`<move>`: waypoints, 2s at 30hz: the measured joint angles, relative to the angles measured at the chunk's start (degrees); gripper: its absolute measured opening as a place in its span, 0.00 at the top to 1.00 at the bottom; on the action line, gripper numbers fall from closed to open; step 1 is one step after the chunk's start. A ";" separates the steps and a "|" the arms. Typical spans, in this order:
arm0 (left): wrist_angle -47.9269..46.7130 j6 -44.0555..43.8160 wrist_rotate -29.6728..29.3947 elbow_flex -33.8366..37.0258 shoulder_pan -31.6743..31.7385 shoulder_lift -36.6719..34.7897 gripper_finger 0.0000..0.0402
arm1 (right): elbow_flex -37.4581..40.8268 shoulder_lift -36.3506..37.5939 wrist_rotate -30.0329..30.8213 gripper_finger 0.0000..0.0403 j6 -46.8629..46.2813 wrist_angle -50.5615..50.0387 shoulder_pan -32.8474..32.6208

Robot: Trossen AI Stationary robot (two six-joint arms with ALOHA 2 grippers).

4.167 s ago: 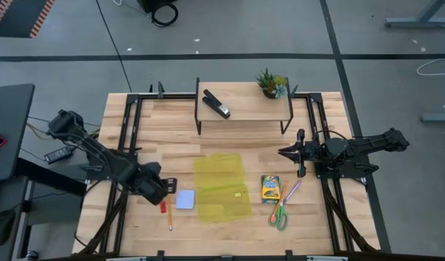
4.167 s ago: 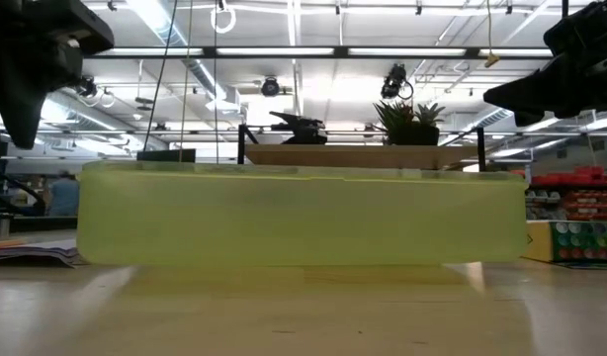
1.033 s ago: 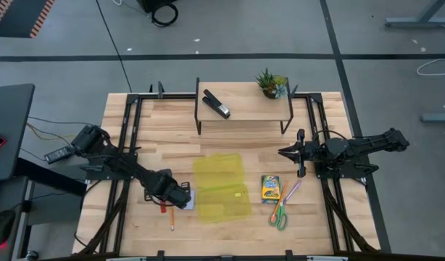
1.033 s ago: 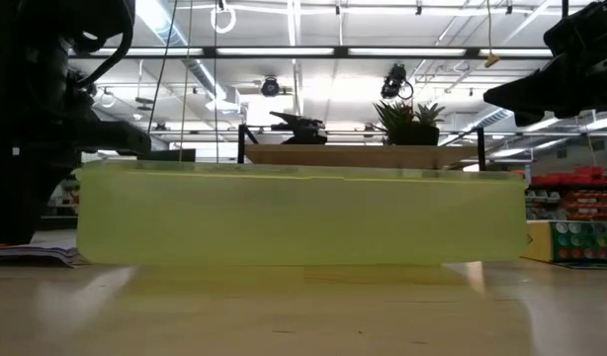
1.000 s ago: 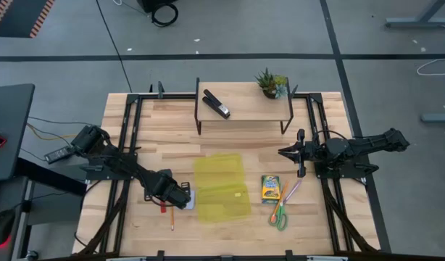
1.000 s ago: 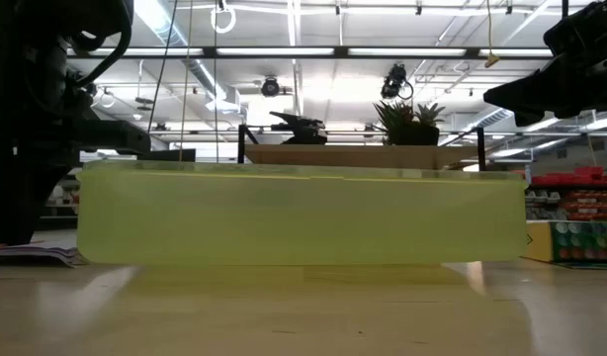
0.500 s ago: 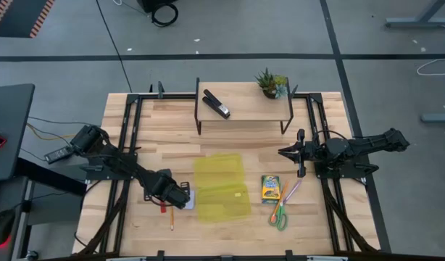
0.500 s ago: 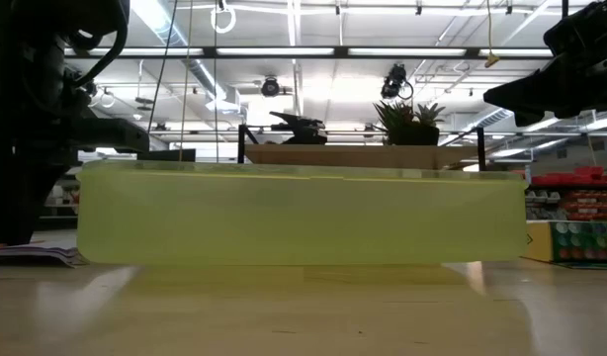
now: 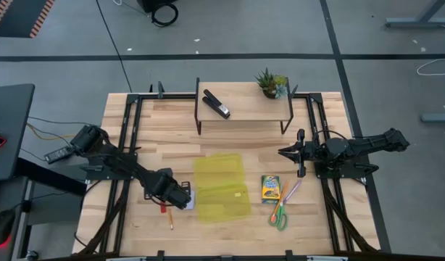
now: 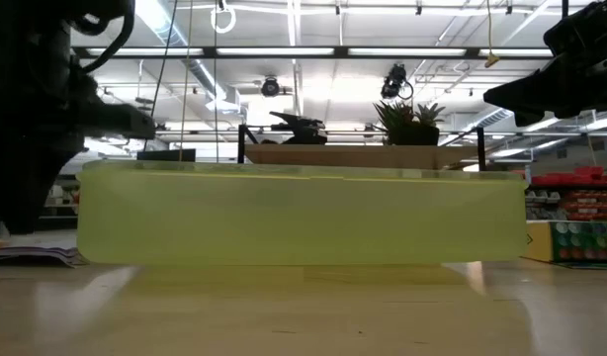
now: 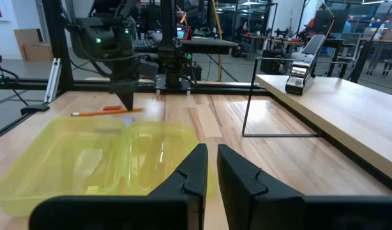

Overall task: Pack school essentials
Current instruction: Put the left orange pencil into the yellow supply box

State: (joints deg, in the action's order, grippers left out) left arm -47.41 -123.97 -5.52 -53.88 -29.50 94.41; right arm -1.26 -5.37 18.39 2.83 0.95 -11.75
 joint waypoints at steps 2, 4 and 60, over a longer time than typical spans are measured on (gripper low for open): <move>-1.39 1.33 -0.09 -1.32 0.04 -0.07 1.00 | 0.00 0.00 0.00 0.90 0.00 -0.01 -0.01; -2.78 1.98 -0.15 -2.31 0.04 -0.07 0.99 | 0.00 0.00 0.00 0.90 0.00 0.00 0.00; 12.25 -3.99 6.25 12.75 -1.25 -5.64 0.79 | 0.00 0.00 0.00 0.90 0.00 0.00 -0.02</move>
State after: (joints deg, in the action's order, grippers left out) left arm -35.17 -127.96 0.73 -41.12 -30.74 88.78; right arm -1.26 -5.37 18.39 2.83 0.95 -11.77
